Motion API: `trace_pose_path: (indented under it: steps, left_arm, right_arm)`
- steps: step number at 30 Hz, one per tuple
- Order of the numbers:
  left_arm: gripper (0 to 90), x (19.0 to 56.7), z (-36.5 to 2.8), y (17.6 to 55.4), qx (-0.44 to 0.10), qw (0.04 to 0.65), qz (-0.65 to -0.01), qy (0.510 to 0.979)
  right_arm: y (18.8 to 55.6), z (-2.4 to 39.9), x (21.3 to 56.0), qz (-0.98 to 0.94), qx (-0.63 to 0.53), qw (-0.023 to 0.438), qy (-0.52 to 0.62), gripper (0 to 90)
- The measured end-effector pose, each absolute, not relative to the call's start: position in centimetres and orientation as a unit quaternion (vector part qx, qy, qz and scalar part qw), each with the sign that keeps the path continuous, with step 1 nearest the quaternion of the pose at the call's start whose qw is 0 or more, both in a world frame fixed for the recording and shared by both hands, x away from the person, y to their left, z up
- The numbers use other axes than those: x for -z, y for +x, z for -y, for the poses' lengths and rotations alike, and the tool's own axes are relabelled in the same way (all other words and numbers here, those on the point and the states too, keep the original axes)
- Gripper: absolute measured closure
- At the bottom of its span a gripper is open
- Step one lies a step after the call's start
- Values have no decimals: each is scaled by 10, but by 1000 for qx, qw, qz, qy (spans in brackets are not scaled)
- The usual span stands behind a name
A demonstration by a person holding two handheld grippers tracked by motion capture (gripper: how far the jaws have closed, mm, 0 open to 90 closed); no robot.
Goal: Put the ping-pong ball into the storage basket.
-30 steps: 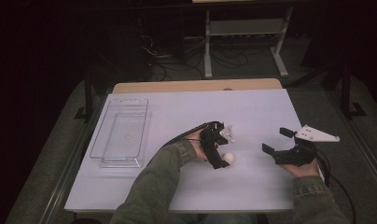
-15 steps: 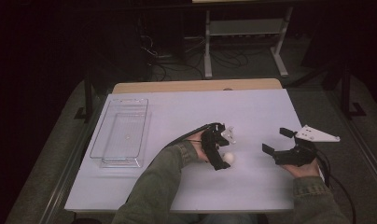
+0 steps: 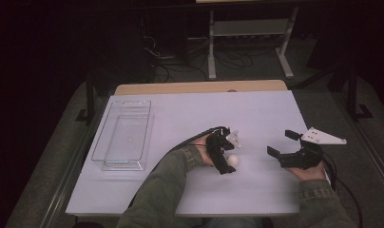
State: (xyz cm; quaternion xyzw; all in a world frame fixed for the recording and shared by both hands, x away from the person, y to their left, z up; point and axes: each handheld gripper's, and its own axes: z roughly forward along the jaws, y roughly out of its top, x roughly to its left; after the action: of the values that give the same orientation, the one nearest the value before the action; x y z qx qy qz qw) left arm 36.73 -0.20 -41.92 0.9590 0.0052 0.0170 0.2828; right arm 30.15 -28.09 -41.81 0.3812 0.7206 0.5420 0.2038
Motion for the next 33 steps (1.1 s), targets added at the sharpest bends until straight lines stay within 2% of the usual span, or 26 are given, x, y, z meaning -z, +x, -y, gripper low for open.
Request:
trace_pose_path:
  steps: [8, 11, 18, 21, 29, 33]
  left_arm:
    - [66, 423, 4, 367, -17, 283, -1, 959]
    - [140, 423, 4, 367, -8, 283, 2, 959]
    - [209, 424, 6, 365, -16, 278, 3, 960]
    - [298, 425, 6, 365, -27, 281, -2, 959]
    - [322, 426, 6, 365, -25, 280, -3, 960]
    - [399, 425, 5, 366, -25, 288, -5, 957]
  right_arm:
    - [301, 280, 418, -721, -542, 204, 381, 0]
    - [301, 281, 418, -720, -543, 202, 381, 0]
    - [301, 281, 418, -720, -544, 202, 381, 0]
    - [301, 281, 418, -720, -543, 202, 381, 0]
    - [301, 281, 418, -719, -544, 202, 381, 0]
    - [301, 281, 418, -719, -545, 203, 381, 0]
